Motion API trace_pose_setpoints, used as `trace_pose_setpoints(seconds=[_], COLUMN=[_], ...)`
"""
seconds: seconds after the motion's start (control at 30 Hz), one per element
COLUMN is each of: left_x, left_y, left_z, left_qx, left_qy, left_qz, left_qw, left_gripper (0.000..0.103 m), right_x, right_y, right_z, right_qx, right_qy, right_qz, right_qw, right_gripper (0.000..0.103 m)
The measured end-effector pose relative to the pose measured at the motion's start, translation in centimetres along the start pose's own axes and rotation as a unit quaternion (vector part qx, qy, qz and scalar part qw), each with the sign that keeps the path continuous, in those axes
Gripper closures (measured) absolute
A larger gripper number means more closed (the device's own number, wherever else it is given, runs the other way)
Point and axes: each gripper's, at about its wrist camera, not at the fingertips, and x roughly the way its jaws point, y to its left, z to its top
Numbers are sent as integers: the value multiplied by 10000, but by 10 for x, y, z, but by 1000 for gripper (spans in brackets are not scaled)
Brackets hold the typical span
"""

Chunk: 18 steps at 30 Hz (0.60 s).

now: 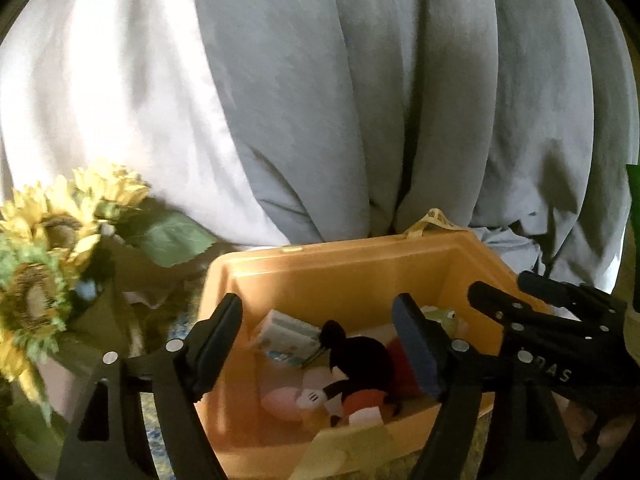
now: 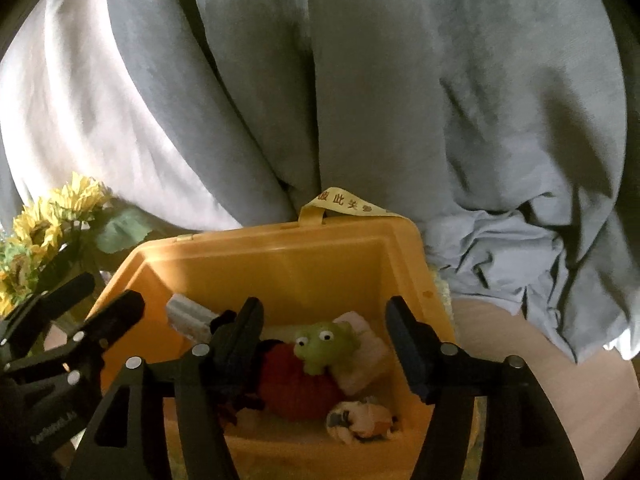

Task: Organize soft objects

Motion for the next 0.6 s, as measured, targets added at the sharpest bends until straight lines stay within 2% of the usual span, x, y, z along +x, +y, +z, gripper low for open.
trace_pose_setpoints(seconds=[0.1,0.33,0.5,0.6], left_x=[-20,-77,-119,-146], left_y=[1,0,0,-1], left_z=[-1,-6,-13,-21], left_qx=[32,62,-32,-78], left_qy=[-126,-563,-748,-823], left_qz=[142,620,777,815], left_qw=[9998,9965,9942,9932], left_gripper=[21,12,7,0], right_x=[-15,-67,-110,-134], right_y=[2,10,18,23], right_z=[-2,-9,-17,-24], right_qx=[-7,-62,-141,-204], right_qy=[-80,-330,-604,-759], right_qz=[-51,-128,-220,-279], right_qw=[10000,9994,9978,9965], right_gripper=[29,20,15,11])
